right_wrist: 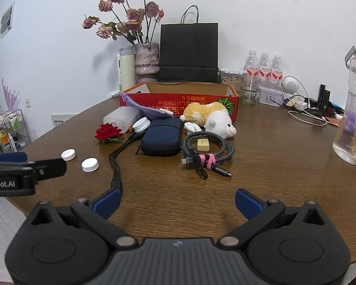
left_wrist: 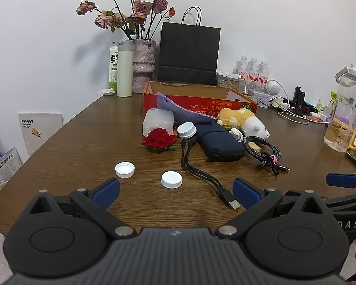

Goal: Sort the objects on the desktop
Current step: 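Grasp a white bottle cap with left gripper while right grasps black braided cable coil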

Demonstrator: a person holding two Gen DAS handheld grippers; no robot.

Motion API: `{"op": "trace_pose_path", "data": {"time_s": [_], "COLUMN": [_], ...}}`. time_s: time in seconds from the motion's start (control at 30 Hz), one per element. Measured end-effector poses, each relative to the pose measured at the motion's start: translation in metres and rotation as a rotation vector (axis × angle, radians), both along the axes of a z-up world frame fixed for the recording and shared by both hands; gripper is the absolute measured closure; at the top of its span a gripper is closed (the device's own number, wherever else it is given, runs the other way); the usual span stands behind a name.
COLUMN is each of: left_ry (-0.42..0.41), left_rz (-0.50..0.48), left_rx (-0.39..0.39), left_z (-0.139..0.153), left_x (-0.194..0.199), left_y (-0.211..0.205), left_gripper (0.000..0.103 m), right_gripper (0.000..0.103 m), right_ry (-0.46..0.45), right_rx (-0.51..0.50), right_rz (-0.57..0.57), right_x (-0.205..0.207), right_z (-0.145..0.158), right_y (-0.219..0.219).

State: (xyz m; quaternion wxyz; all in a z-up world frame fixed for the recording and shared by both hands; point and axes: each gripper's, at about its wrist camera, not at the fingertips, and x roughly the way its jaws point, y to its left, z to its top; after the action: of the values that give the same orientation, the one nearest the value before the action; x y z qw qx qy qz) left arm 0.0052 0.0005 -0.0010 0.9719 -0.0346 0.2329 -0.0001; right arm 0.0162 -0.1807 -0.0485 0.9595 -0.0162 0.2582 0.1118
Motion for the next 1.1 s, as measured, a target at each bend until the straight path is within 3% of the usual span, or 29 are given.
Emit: {"op": "trace_pose_path", "data": {"time_s": [1.1], "left_ry": [0.045], "left_rz": [0.066], "left_rx": [-0.008], "left_z": [-0.008], "left_x": [0.018], "left_y": [0.021], "left_gripper": [0.0], "right_gripper": [0.0], "right_ry": [0.049], "right_rx": [0.0], "right_rz": [0.01], "right_x": [0.022], "right_z": [-0.009], "right_y": [0.005]}}
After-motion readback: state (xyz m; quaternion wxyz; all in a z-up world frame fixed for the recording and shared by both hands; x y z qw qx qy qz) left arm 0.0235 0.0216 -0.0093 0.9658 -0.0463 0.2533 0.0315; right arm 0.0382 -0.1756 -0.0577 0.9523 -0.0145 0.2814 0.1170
